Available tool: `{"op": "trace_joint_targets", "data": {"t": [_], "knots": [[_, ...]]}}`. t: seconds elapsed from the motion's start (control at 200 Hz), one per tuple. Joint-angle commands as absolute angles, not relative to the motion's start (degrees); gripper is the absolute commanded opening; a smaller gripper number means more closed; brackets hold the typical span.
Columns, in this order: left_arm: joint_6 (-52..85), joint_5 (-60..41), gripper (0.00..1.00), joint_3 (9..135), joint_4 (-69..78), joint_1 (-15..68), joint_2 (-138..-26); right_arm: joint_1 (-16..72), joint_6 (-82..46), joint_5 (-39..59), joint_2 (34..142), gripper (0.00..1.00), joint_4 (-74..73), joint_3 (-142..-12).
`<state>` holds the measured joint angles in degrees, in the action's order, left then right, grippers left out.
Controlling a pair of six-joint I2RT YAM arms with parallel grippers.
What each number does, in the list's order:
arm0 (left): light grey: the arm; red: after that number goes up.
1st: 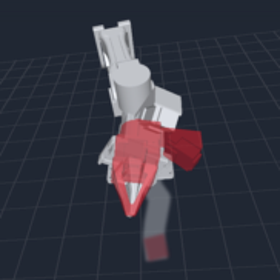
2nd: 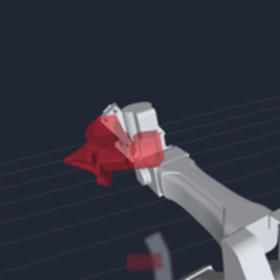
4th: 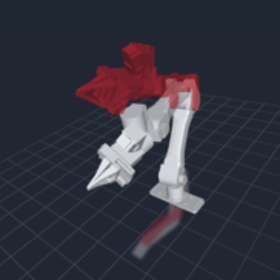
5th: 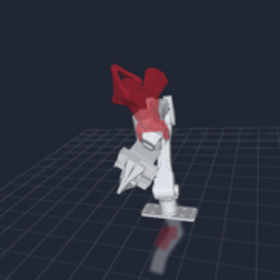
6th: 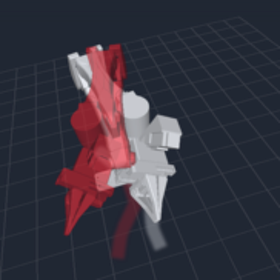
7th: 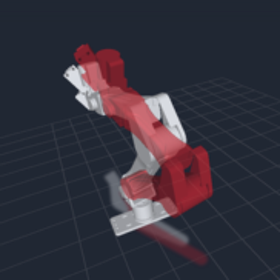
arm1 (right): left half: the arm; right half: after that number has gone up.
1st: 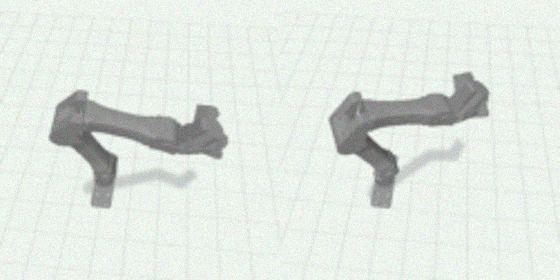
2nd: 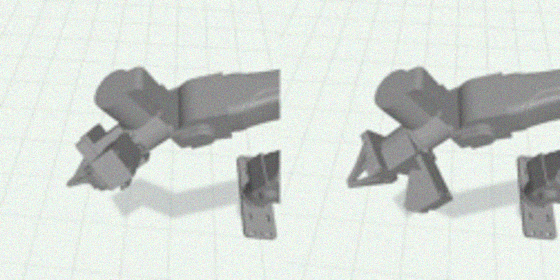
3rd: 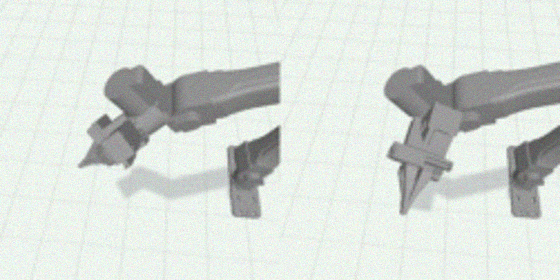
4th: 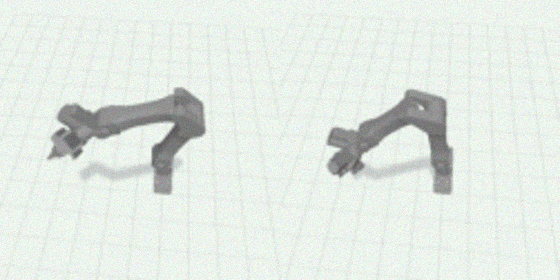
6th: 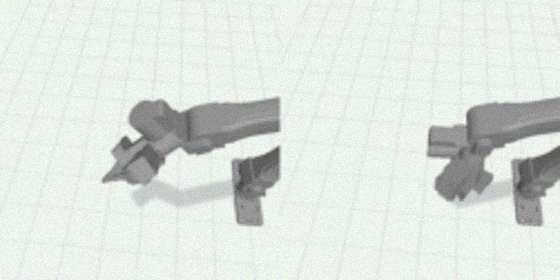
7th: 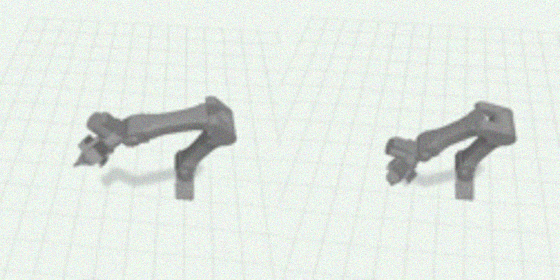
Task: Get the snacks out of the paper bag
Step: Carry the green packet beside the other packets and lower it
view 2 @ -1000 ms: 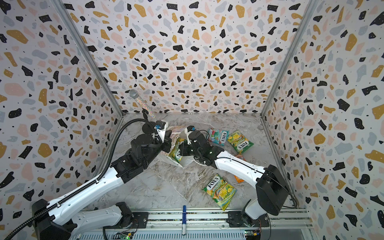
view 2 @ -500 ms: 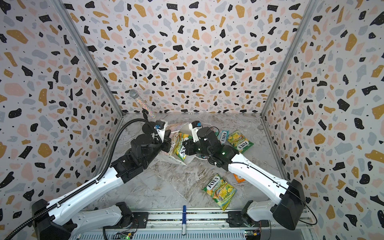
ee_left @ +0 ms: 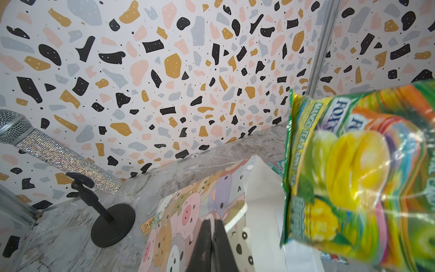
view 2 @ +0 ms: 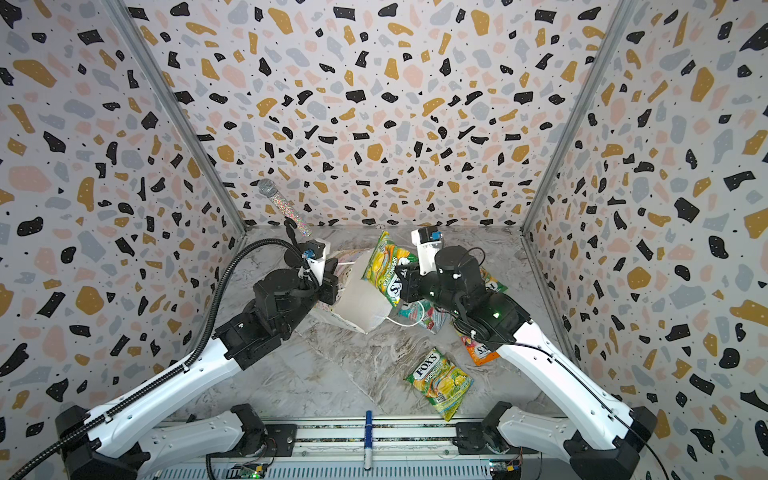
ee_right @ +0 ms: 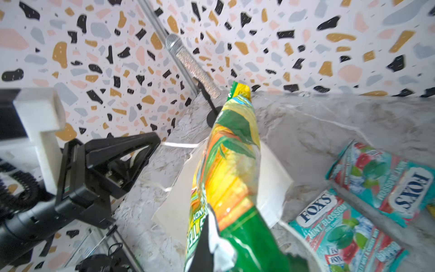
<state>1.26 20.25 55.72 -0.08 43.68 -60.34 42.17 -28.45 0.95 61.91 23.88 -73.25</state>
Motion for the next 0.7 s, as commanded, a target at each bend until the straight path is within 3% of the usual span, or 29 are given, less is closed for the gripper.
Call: {"op": "trace_joint_targets", "data": {"t": [0.0, 0.34, 0.696], "knots": [[0.3, 20.8, 0.00, 55.7, 1.3, 43.6, -58.7, 39.0, -26.7, -2.8, 58.4, 0.00, 26.3, -75.7], [0.2, 21.1, 0.00, 55.5, 1.5, 43.6, -57.9, 24.8, -24.2, -1.4, 57.5, 0.00, 34.6, -70.7], [0.1, 21.3, 0.00, 55.3, 1.7, 43.6, -57.7, 22.4, -23.0, 5.9, 58.3, 0.00, 34.2, -61.2]]}}
